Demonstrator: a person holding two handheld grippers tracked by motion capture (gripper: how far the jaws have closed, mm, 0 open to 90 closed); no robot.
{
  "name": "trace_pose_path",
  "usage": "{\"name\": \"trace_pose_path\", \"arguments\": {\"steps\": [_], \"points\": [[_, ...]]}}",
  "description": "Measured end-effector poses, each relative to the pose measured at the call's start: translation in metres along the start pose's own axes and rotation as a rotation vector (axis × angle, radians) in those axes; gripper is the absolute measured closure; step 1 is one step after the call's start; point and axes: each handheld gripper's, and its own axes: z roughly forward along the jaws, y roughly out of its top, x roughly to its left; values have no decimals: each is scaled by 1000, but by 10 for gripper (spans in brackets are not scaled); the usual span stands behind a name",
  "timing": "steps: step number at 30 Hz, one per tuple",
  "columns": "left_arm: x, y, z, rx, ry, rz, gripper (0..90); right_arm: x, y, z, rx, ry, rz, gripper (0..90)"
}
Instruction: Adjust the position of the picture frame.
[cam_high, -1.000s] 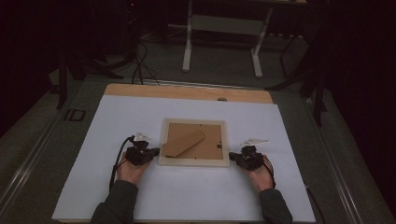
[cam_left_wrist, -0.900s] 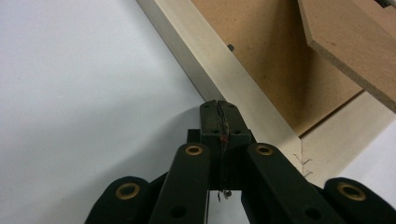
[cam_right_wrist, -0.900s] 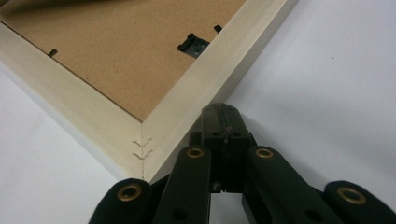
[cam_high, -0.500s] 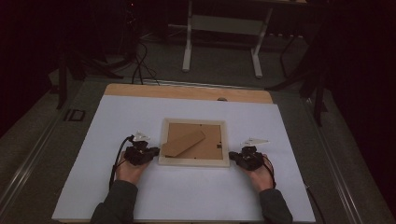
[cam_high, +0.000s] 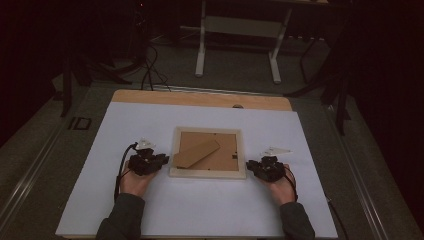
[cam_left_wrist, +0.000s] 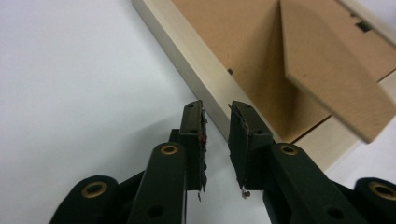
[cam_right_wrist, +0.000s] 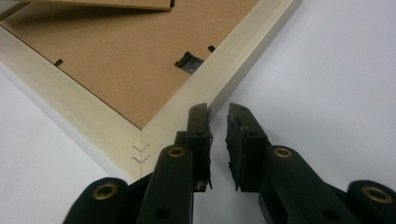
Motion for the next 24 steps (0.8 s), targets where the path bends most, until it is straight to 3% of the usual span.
{"name": "trace_pose_path", "arguments": {"steps": [15,24], "points": [[2,10,-19,-66,17,-22,701,-5,0,-5,-19,3,18,744],[-6,19,-32,-107,-10,7,658,-7,0,-9,-26,2,23,728]]}}
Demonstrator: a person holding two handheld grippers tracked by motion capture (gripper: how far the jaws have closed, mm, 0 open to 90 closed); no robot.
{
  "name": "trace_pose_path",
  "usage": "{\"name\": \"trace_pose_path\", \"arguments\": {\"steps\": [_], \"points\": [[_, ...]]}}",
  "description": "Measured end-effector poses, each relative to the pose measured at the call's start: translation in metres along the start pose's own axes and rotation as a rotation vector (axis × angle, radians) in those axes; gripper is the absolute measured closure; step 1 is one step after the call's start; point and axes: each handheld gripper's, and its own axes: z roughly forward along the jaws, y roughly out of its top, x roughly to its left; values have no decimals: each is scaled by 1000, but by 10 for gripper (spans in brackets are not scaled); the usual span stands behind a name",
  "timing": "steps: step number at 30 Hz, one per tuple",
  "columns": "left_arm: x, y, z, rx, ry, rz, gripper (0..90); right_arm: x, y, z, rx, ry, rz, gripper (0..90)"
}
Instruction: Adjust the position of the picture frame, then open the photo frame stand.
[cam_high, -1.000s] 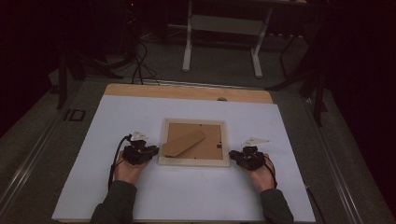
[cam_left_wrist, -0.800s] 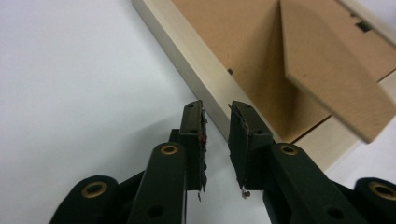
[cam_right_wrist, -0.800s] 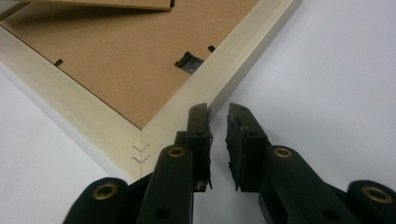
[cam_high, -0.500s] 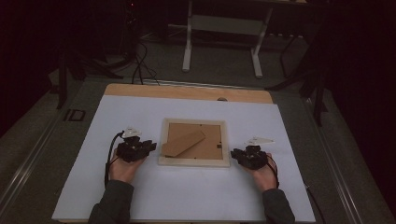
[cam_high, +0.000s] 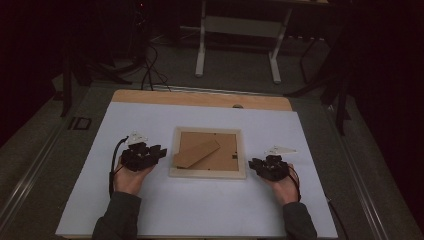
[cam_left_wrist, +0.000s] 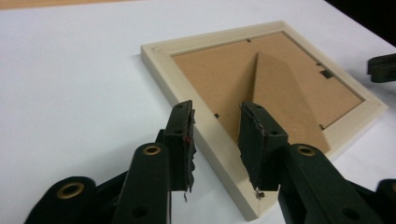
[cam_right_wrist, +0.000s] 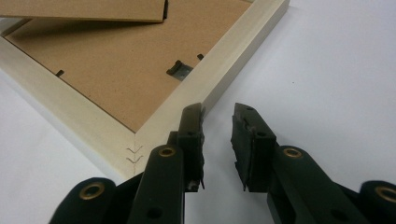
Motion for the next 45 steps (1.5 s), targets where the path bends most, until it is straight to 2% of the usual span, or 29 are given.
{"name": "trace_pose_path", "arguments": {"steps": [13,16,24,30,36,39,45], "points": [[-11,9,-2,-22,-57,18,626,-2,-1,0,-1,1,6,728],[-17,14,-1,-12,-85,46,622,-1,0,-1,-4,3,9,727],[-28,24,3,-1,-112,86,607,-6,-1,-4,-16,2,32,725],[-36,42,8,14,-130,110,598,-5,2,-6,-30,7,27,718],[-37,52,16,12,-157,91,598,-5,2,-6,-30,10,31,713],[-35,55,22,29,-167,78,597,-4,2,-6,-31,11,29,710],[-32,58,35,65,-174,85,581,-5,2,-7,-35,11,34,705]]}}
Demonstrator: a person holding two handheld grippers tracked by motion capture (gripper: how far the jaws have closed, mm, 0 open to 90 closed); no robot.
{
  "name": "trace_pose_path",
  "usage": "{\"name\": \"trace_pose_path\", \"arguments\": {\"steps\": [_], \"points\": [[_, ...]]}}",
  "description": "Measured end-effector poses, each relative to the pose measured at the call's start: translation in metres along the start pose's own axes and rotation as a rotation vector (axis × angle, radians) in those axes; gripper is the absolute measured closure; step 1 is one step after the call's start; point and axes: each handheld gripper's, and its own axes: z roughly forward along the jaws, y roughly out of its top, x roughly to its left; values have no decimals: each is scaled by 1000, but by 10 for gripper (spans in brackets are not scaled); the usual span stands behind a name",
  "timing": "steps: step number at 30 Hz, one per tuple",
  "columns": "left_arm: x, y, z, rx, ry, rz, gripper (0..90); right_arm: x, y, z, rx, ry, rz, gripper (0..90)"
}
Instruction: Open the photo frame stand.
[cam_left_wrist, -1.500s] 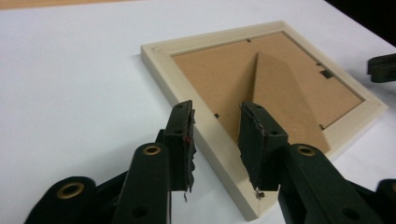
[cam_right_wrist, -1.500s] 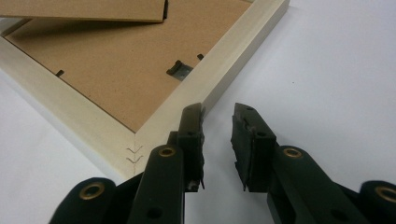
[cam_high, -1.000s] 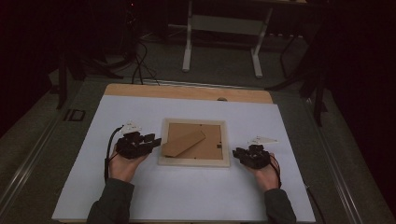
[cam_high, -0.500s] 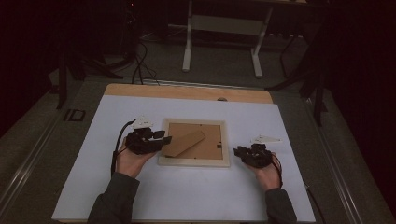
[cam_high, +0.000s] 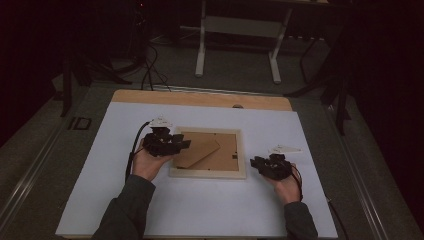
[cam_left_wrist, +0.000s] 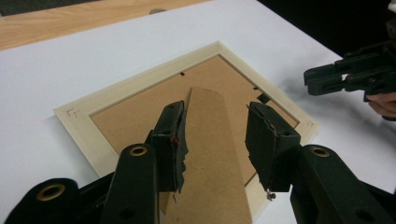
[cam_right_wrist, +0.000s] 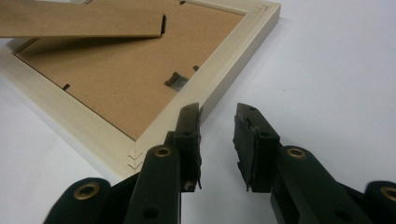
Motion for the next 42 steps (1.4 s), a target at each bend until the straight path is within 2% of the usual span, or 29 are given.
{"name": "trace_pose_path", "arguments": {"steps": [10,16,23,33,42], "points": [[11,4,21,40,-38,-22,525,-3,-2,-1,0,-3,6,699],[13,5,30,65,-37,-16,491,-4,-2,-2,-3,0,8,692],[19,6,38,93,-45,-32,490,-4,-2,-2,-2,1,12,688],[23,1,57,213,-76,-13,500,-3,-1,-2,-2,6,8,682],[25,-2,66,232,-108,-36,475,-4,-2,-1,-1,8,9,681]]}}
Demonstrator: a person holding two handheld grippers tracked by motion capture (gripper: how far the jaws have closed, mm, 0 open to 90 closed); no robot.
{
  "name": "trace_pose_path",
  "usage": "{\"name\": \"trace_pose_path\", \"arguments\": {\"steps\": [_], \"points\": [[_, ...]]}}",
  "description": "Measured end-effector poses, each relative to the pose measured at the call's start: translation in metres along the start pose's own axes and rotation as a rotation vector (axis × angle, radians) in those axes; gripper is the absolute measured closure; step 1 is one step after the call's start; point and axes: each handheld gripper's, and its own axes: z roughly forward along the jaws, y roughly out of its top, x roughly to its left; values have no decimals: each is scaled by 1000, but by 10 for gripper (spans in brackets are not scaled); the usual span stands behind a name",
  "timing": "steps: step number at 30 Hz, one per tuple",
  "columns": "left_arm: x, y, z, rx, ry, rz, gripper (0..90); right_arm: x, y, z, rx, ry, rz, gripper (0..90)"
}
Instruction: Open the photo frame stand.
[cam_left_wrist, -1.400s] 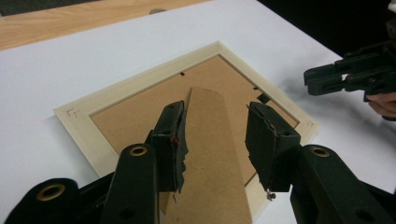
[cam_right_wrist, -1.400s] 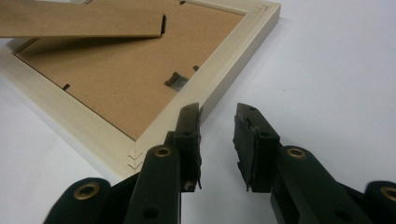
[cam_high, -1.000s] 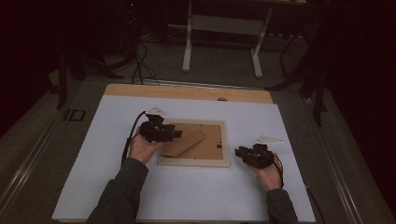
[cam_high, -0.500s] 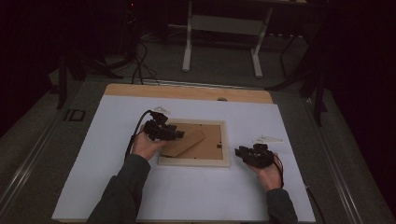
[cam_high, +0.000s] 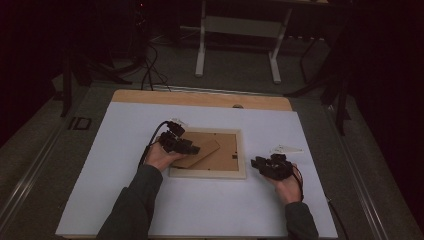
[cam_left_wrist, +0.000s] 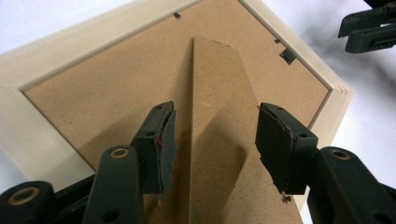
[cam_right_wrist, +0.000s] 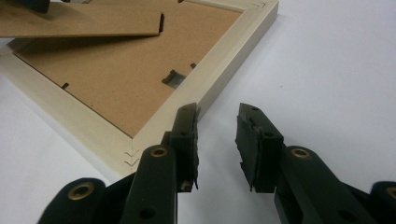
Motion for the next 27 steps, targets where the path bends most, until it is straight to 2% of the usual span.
{"name": "trace_pose_path", "arguments": {"steps": [5,11,20,27], "points": [[2,-1,3,8,-39,-11,425,0,0,0,2,0,-1,679],[0,-1,5,29,-60,-3,382,0,0,1,4,0,0,678],[0,-2,13,56,-67,-11,386,0,0,2,6,2,-1,675],[-5,-3,18,77,-62,14,386,1,0,3,10,5,-2,673]]}}
